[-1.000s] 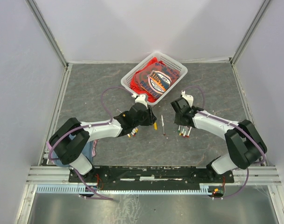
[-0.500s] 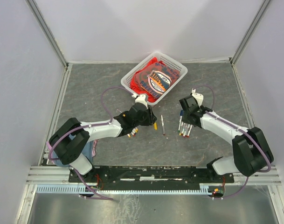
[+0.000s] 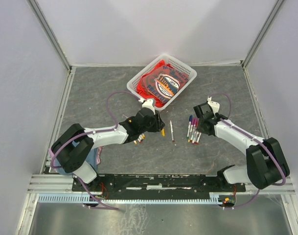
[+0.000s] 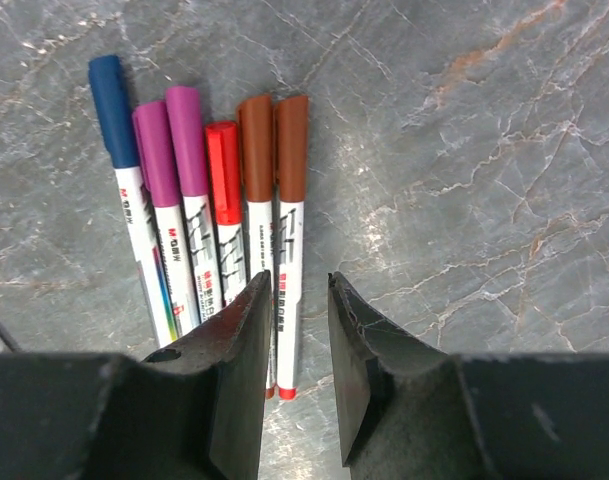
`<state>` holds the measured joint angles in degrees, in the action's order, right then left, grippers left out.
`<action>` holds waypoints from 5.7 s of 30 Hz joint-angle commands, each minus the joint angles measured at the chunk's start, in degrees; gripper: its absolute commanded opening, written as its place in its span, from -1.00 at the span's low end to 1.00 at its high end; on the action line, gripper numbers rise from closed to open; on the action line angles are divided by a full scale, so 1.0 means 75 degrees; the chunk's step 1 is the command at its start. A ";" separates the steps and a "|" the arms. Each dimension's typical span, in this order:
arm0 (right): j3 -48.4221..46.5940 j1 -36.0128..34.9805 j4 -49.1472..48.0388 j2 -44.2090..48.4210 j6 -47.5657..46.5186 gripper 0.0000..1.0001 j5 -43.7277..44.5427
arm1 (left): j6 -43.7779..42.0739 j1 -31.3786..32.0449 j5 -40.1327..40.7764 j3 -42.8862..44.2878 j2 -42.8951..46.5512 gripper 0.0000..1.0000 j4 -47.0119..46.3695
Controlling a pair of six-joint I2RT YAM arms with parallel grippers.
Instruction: Open the pen caps
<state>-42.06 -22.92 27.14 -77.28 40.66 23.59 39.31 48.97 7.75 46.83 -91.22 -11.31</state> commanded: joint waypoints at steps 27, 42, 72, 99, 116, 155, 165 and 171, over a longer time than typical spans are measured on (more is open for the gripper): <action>0.0231 0.0203 -0.0419 -0.0666 0.0262 -0.34 -0.0554 | -0.0172 0.0031 -0.0178 0.0023 0.0279 -0.12 -0.0472; 0.0596 0.0205 -0.0192 -0.0432 0.0639 -0.75 -0.0712 | -0.0072 0.0067 -0.0319 -0.0058 0.0362 -0.13 -0.0587; 0.0804 -0.1118 -0.1501 0.2805 -0.0960 -0.98 -0.4594 | 0.1169 -0.0447 -0.3446 -0.0053 0.0005 0.17 -0.2885; 0.0782 -0.1749 -0.3045 0.2145 -0.0431 -0.98 -0.5377 | 0.2157 -0.0904 -0.4116 -0.0866 -0.0157 -0.40 -0.4316; 0.0596 -0.1749 -0.3516 0.1801 -0.0392 -0.39 -0.5353 | 0.2272 -0.0975 -0.4351 -0.1122 -0.0230 -0.94 -0.4948; 0.0324 -0.2184 -0.2136 0.0456 -0.1187 -0.98 -0.3553 | 0.0976 -0.1113 0.0621 0.0599 -0.0425 -0.94 -0.3262; 0.0231 -0.2155 -0.2337 0.1091 -0.0913 -0.98 -0.4234 | 0.0538 -0.1796 -0.1993 -0.0267 -0.0167 -0.94 -0.4678; -0.0241 -0.2140 -0.1700 0.0577 -0.0957 -0.98 -0.2978 | -0.0206 -0.1180 -0.0945 -0.0349 0.0304 -0.94 -0.2322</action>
<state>-39.92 -39.00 11.99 -70.87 33.58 -5.17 44.40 36.91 -3.07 44.51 -92.75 -37.39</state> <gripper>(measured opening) 0.048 0.140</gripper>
